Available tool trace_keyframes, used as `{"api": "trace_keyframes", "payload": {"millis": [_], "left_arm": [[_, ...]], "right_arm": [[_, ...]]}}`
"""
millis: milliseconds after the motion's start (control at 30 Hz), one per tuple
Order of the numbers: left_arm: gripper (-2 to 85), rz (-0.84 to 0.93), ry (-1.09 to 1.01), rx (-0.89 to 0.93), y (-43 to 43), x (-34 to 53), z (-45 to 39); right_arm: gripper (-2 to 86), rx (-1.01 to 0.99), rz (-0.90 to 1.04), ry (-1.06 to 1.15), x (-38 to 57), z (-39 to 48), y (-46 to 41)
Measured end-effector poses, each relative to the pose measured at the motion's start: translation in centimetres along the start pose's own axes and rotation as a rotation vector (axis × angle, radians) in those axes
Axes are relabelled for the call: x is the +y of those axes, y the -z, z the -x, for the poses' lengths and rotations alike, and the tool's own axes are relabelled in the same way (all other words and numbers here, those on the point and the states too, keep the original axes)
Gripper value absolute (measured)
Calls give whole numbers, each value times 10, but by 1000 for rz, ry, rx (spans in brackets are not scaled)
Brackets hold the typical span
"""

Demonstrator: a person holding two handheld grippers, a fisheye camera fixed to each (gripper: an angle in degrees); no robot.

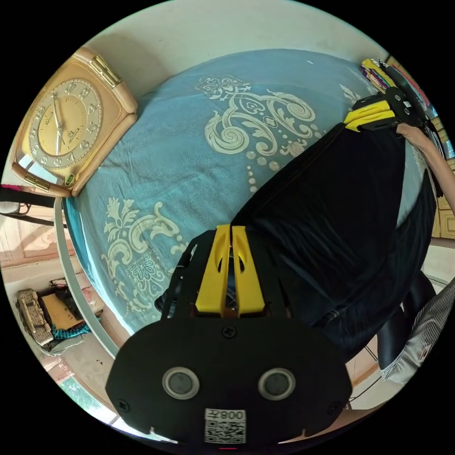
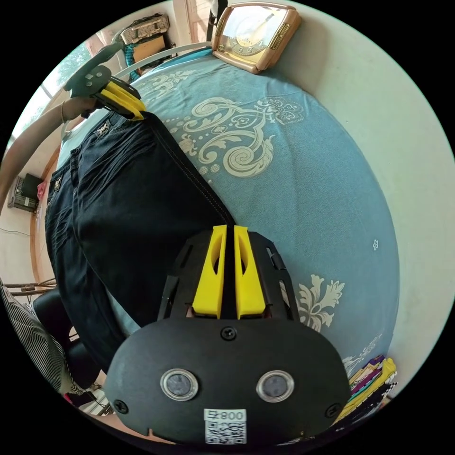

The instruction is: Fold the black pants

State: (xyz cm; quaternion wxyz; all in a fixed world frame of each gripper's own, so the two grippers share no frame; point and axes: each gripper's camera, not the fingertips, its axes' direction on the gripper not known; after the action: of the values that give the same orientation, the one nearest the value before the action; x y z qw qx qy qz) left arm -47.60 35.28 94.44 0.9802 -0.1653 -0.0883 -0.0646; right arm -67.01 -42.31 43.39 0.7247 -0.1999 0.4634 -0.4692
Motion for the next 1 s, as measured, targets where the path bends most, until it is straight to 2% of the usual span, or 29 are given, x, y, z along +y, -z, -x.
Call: {"api": "trace_keyframes", "payload": {"millis": [167, 467, 733, 1000], "left_arm": [[5, -27, -11, -43, 45, 17, 2], [3, -149, 1, -81, 146, 94, -2], [4, -198, -2, -66, 229, 201, -18], [5, -183, 50, -10, 270, 314, -24]], "right_arm": [[10, 22, 8, -42, 16, 15, 15], [4, 8, -96, -98, 80, 55, 79], [3, 10, -161, -88, 164, 138, 130], [3, 17, -131, -40, 227, 236, 154]]}}
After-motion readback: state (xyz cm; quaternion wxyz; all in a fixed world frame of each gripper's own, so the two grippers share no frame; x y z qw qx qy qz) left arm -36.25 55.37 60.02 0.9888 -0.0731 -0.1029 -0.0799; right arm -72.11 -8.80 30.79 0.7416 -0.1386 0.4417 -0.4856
